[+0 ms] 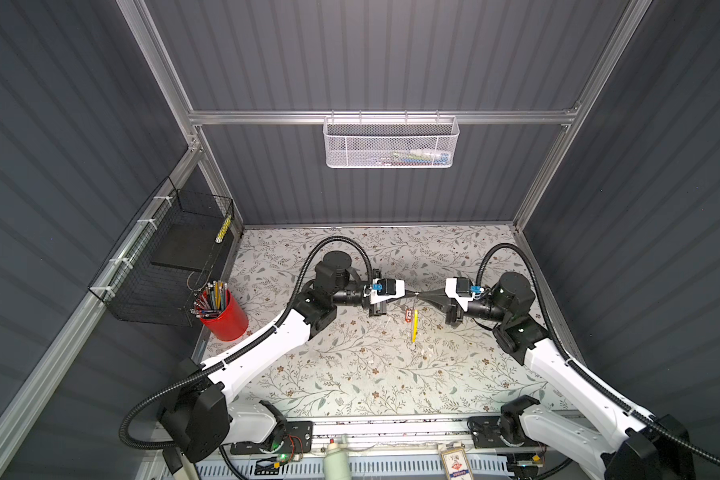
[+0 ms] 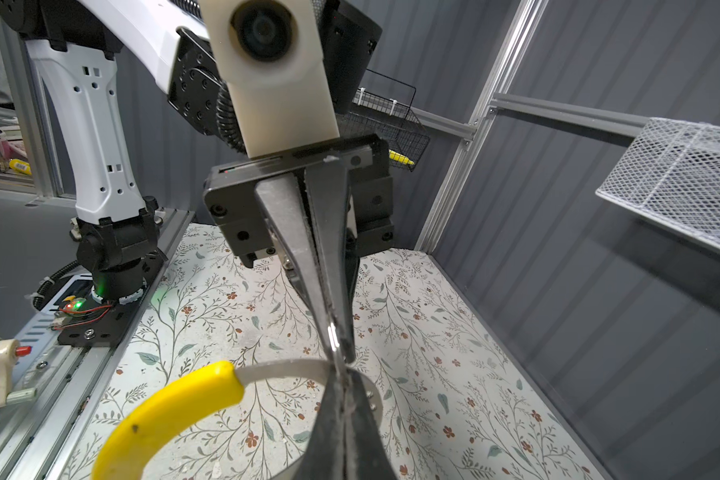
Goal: Put the keys on the keyring
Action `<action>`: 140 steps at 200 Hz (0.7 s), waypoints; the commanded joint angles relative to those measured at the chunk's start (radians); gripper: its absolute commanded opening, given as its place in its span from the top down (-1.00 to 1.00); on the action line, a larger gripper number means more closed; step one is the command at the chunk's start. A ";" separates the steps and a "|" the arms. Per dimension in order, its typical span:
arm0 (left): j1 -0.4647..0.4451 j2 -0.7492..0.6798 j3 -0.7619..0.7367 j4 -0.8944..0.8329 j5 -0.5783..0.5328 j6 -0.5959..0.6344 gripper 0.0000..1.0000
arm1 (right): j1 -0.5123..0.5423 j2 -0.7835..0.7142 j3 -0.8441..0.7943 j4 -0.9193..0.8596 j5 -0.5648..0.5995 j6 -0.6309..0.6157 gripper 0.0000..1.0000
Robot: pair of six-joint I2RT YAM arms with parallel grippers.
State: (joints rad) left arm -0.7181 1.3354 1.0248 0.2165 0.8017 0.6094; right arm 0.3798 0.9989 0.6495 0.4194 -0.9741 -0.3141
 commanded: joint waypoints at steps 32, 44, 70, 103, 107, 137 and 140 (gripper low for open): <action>-0.001 0.004 0.042 -0.122 -0.064 0.094 0.64 | 0.010 -0.009 0.041 -0.076 0.009 -0.023 1.00; -0.001 -0.005 0.055 -0.169 -0.100 0.132 0.40 | 0.010 -0.014 0.054 -0.142 0.032 -0.046 1.00; -0.003 -0.023 0.078 -0.245 -0.182 0.186 0.28 | 0.009 -0.017 0.086 -0.274 0.080 -0.089 1.00; -0.016 -0.025 0.119 -0.317 -0.236 0.202 0.28 | 0.010 -0.007 0.118 -0.357 0.122 -0.102 1.00; -0.020 -0.025 0.125 -0.330 -0.249 0.203 0.28 | 0.011 -0.006 0.121 -0.367 0.131 -0.102 1.00; -0.045 -0.018 0.172 -0.418 -0.293 0.181 0.23 | 0.013 0.005 0.162 -0.452 0.218 -0.117 1.00; -0.047 -0.016 0.175 -0.423 -0.296 0.175 0.21 | 0.014 0.007 0.165 -0.461 0.226 -0.118 1.00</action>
State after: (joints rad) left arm -0.7418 1.3327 1.1435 -0.0982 0.5598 0.7860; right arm 0.3870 0.9974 0.7563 0.0612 -0.8352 -0.4088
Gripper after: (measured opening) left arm 0.372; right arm 0.047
